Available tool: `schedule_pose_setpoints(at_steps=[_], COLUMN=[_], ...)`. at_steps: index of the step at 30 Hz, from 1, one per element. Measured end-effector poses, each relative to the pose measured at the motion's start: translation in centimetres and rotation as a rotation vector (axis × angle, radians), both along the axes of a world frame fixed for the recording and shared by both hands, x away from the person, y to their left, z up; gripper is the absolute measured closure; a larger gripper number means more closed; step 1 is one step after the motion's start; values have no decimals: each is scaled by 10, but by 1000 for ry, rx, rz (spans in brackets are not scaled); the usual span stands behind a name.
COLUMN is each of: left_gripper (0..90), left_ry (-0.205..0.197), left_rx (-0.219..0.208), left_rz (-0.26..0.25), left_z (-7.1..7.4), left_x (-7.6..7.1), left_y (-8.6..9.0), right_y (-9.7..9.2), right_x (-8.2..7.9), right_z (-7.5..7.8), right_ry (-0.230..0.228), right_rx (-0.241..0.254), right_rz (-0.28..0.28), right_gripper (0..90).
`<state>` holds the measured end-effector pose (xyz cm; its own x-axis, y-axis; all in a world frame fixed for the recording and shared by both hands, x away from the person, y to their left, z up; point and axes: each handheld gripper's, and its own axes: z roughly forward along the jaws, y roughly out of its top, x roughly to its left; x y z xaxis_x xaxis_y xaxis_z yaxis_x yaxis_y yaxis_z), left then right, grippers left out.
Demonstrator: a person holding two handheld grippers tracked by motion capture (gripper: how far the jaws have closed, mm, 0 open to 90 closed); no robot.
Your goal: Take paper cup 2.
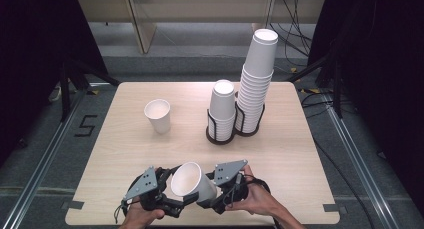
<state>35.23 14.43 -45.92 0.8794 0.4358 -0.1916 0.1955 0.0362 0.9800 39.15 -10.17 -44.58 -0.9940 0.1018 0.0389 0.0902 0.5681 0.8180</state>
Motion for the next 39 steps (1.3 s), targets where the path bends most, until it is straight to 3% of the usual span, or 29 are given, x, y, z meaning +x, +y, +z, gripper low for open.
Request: schedule_pose_setpoints(at_steps=[3, 7, 9, 10, 11, 16, 23, 25, 29, 31, 39], left_gripper=[90, 100, 104, 106, 109, 134, 137, 137, 137, 136, 137], left_ry=[-19, -16, -18, -13, -17, -11, -11, -15, -30, -29, -9], left_rx=[22, 27, 33, 29, 38, 61, 92, 106, 176, 184, 258], left_rz=[-2, 7, 24, 32, 40, 90, 119, 141, 189, 202, 346], left_z=[0, 1, 1, 1, 1, 0, 0, -1, 0, 0, -1], left_x=[-2, -1, 0, 0, 1, 4, 5, 7, 8, 9, 24], left_y=[-1, -1, 0, 1, 2, 6, 7, 7, 8, 8, 18], right_y=[2, 1, 0, -1, -2, -7, -9, -11, -15, -17, -30], right_x=[-1, 1, 3, 3, 4, 7, 8, 9, 10, 10, 11], right_z=[-1, -4, -4, -5, -6, -9, -9, -8, -8, -8, -8], right_ry=[9, 27, 15, 43, 43, 41, 42, 34, 31, 26, 19], right_rx=[-6, 3, -9, -30, -40, -53, -59, -57, -73, -70, -75], right_rz=[-2, -11, -18, -31, -38, -52, -65, -77, -97, -106, -183], right_gripper=[230, 221, 197, 179, 177, 205, 215, 219, 222, 222, 229])
